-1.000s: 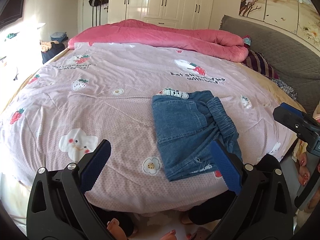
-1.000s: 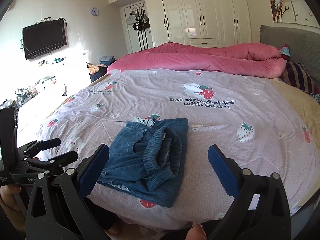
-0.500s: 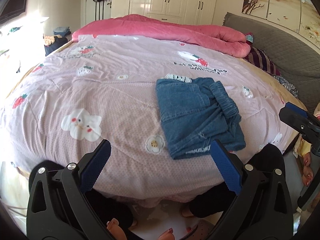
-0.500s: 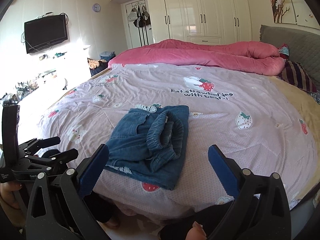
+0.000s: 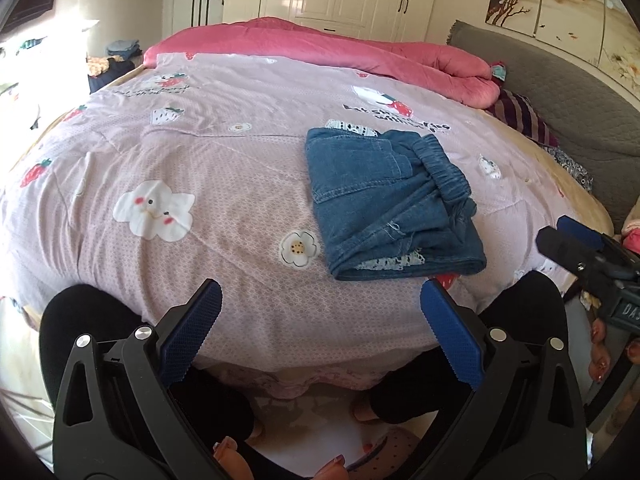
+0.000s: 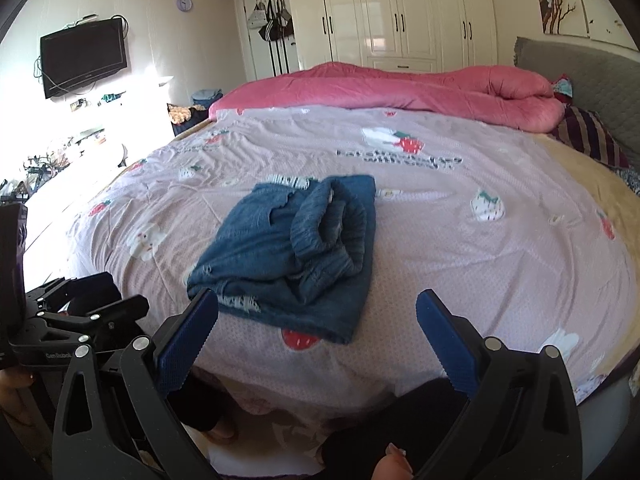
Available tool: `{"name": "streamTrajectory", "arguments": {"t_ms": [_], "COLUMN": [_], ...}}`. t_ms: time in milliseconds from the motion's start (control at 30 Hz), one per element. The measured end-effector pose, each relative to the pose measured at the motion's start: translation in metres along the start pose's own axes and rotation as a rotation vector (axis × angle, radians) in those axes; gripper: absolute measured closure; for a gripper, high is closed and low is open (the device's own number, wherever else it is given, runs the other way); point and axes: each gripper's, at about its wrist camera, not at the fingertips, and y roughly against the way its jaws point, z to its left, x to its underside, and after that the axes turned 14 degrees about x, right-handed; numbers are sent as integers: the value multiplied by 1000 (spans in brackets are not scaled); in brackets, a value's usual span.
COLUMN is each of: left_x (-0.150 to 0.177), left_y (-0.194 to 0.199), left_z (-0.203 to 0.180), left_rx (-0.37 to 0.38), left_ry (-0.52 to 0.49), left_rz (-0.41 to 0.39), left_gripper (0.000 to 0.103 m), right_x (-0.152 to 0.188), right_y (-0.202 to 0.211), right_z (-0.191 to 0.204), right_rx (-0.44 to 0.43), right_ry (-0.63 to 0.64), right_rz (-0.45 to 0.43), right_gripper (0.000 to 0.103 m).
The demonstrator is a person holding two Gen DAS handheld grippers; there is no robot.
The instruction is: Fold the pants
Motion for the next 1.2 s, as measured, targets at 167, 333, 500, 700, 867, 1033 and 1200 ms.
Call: {"name": "streamTrajectory", "arguments": {"t_ms": [167,333,500,700,867,1033,1200], "left_x": [2,3,4,3,2,2,2], "left_y": [-5,-8,-11,-9,-8,-7,-6], "left_z": [0,1,0,1,1,1,1], "left_rx": [-5,-15,-22,-26,-31,-41,-46], "left_ry": [-5,-6,-8,-3,-1,-5,-7], "left_rz": [16,26,32,21,20,15,17], "left_gripper": [10,10,10,10,10,10,10], "right_x": [8,11,11,11,11,11,11], "right_y": [-9,-14,-14,-12,-12,-12,-12], "right_z": [1,4,2,-3,-4,-4,-3], "right_rx": [-5,-2,4,15,19,20,18], "right_ry": [7,14,13,-6,-12,-12,-12], "right_rz": [41,45,44,38,40,42,43], "right_gripper": [4,4,4,4,4,4,4]}}
